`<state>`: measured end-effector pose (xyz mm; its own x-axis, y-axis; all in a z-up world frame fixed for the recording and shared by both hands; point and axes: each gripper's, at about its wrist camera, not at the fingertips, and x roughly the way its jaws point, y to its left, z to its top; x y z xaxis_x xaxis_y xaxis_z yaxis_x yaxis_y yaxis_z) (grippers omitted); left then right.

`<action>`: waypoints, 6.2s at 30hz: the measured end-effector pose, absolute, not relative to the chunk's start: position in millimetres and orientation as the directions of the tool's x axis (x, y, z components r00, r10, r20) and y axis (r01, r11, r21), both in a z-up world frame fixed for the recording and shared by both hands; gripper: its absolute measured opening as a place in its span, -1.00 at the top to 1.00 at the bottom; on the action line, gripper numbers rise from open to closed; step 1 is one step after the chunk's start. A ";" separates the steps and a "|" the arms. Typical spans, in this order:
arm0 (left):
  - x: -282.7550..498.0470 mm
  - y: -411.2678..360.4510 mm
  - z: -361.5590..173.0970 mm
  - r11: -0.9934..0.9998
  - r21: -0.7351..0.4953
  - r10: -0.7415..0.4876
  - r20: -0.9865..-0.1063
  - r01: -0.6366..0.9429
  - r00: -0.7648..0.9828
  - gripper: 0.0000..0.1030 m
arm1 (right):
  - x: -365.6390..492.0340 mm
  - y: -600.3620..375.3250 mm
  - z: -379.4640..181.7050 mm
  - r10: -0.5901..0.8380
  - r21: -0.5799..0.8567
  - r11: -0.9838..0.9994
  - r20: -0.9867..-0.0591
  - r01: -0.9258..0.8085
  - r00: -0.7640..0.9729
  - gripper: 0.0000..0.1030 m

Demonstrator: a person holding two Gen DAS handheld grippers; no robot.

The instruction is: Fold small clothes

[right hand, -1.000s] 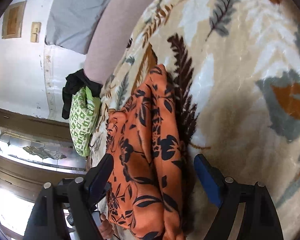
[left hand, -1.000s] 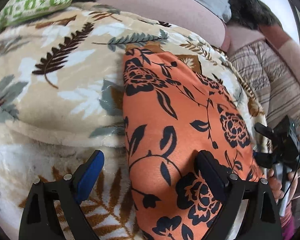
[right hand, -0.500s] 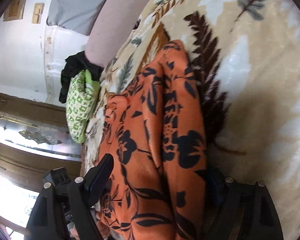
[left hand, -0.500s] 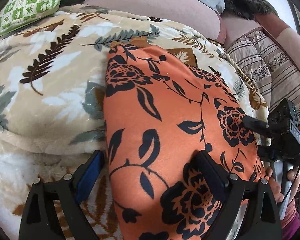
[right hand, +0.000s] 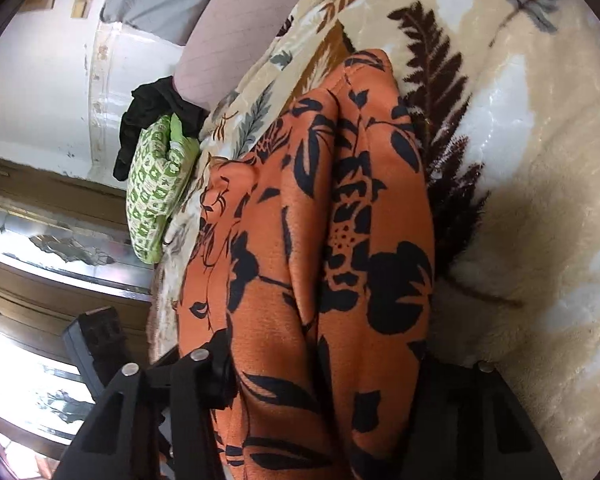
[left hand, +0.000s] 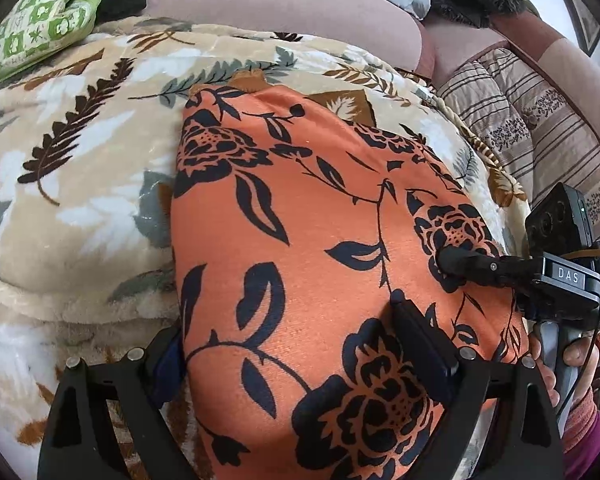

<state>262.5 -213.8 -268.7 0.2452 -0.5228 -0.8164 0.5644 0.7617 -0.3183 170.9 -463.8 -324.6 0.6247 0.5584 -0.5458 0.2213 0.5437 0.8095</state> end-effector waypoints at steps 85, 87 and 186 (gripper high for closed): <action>222.8 -144.2 -162.3 0.725 -0.344 -0.645 -0.642 0.597 0.414 0.26 | 138.3 -404.9 -220.7 0.445 0.737 0.674 -0.457 0.048 0.770 0.07; 219.2 -134.1 -155.0 0.737 -0.333 -0.636 -0.638 0.589 0.434 0.26 | 140.2 -393.8 -213.6 0.456 0.745 0.667 -0.441 0.031 0.773 0.07; 166.3 -9.9 -189.1 0.976 0.117 -0.017 -0.796 0.182 0.605 -0.59 | 129.1 -213.3 -226.5 0.257 0.315 0.949 -0.712 -0.030 0.653 0.03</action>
<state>166.3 -9.9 -189.1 0.6052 -0.0174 -0.7959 0.1817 0.9764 0.1169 129.1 -213.3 -226.5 0.6529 0.2573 -0.7124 -0.0302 0.9487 0.3149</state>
